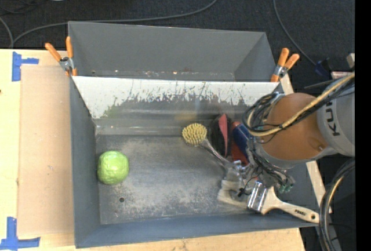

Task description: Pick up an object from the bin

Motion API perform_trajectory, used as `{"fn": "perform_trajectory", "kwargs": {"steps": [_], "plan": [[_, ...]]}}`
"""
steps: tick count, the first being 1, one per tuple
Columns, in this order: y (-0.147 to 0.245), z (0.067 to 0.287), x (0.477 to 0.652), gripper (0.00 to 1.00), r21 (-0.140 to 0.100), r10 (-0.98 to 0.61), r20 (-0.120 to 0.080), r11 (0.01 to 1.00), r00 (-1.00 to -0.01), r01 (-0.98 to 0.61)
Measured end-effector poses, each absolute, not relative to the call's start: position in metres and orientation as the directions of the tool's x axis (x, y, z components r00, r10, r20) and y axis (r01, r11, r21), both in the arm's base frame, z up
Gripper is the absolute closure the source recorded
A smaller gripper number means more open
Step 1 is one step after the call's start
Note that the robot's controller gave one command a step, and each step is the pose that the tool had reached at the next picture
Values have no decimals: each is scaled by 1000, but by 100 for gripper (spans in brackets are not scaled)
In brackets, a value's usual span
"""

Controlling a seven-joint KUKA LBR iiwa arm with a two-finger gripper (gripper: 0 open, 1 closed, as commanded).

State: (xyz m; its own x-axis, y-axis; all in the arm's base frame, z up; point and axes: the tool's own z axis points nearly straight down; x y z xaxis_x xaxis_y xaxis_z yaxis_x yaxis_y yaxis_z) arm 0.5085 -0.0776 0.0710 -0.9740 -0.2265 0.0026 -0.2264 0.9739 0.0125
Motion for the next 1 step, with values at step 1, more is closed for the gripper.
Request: {"fn": "perform_trajectory", "kwargs": {"steps": [1], "plan": [[-75,166,521,100,11,-217,-3,976,-976,-217]]}}
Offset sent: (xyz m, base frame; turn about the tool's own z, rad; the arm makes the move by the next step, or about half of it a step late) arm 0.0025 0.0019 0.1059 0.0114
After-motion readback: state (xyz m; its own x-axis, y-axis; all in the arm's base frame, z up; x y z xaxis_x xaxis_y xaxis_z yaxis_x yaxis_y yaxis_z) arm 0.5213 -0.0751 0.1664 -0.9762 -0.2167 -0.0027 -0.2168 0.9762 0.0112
